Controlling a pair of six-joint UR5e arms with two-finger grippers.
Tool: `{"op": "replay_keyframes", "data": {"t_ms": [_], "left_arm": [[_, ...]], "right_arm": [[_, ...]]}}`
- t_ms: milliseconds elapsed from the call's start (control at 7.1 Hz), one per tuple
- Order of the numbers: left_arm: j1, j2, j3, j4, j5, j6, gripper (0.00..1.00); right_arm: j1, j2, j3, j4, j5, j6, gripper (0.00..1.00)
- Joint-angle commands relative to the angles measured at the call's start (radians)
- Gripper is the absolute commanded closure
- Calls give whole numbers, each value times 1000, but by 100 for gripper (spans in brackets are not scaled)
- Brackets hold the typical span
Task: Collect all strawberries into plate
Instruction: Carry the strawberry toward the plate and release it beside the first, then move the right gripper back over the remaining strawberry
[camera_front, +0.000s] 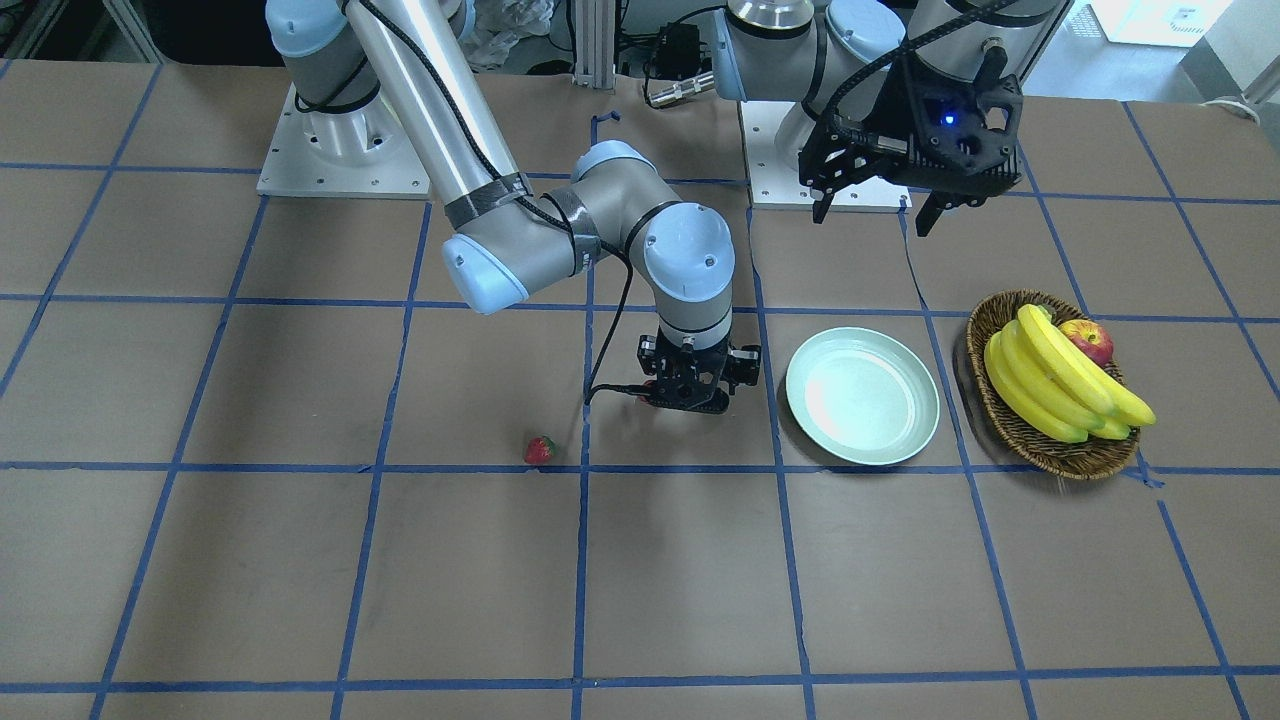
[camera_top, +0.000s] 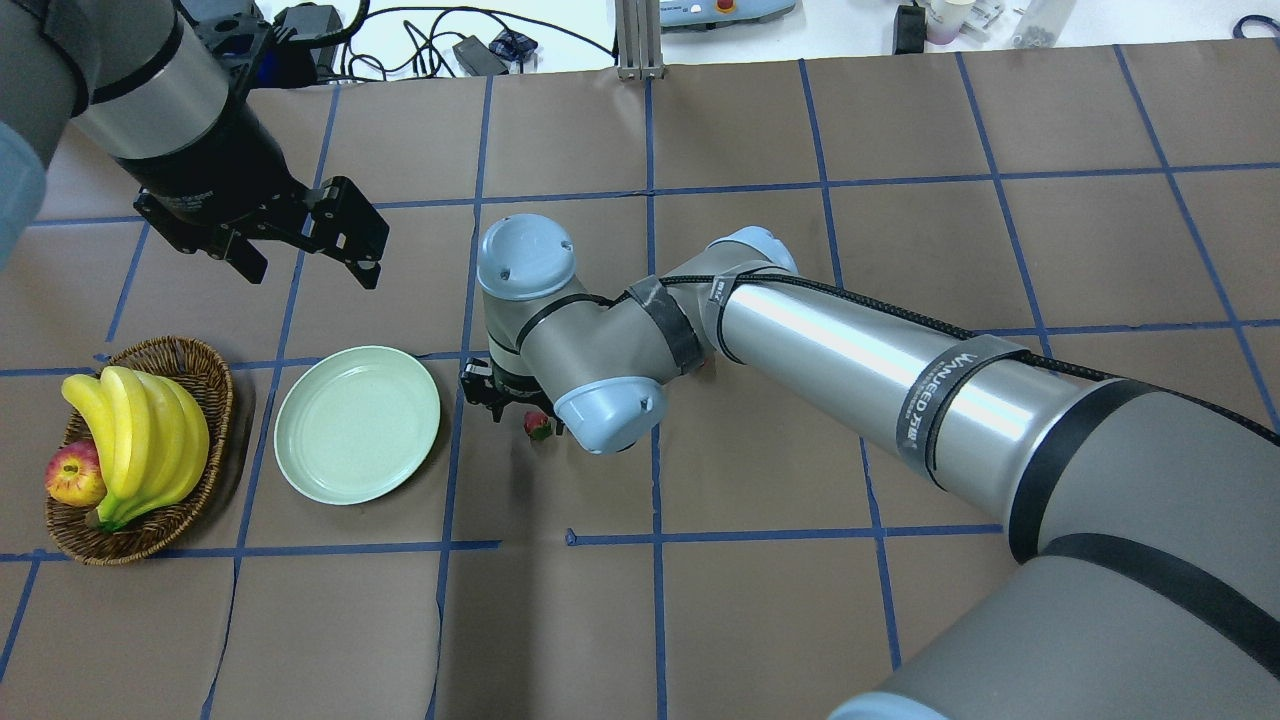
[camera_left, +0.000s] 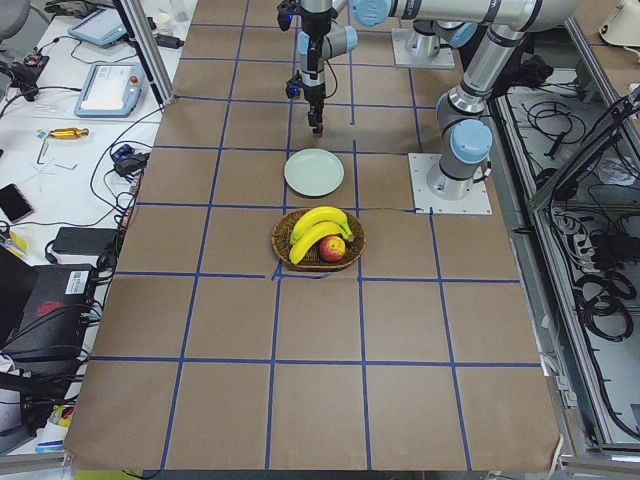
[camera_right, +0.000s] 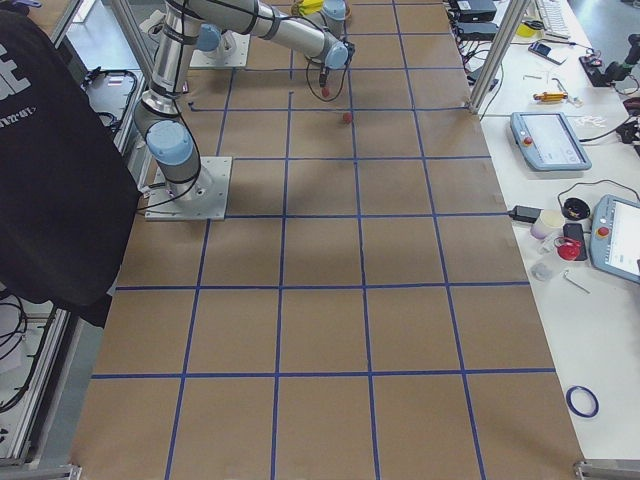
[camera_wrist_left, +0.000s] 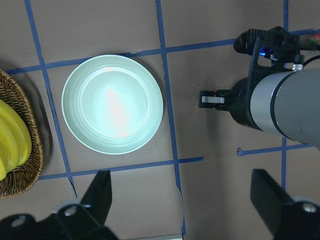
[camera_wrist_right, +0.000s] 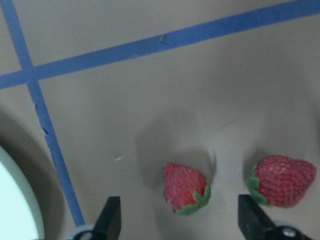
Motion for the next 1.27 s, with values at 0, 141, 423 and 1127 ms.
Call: {"op": "replay_keyframes", "data": {"t_ms": [0,141,423,1127], "left_arm": [[0,0,0,0,2,0,0],[0,0,0,0,2,0,0],[0,-1,0,0,2,0,0],[0,-3,-2,0,0,0,0]], "right_arm": [[-24,-77,-2,13,-52,-78,0],[-65,-89,9,15,-139,-126,0],[-168,-91,15,114,-152,-263,0],[-290,-82,111,121,-187,-313,0]]}}
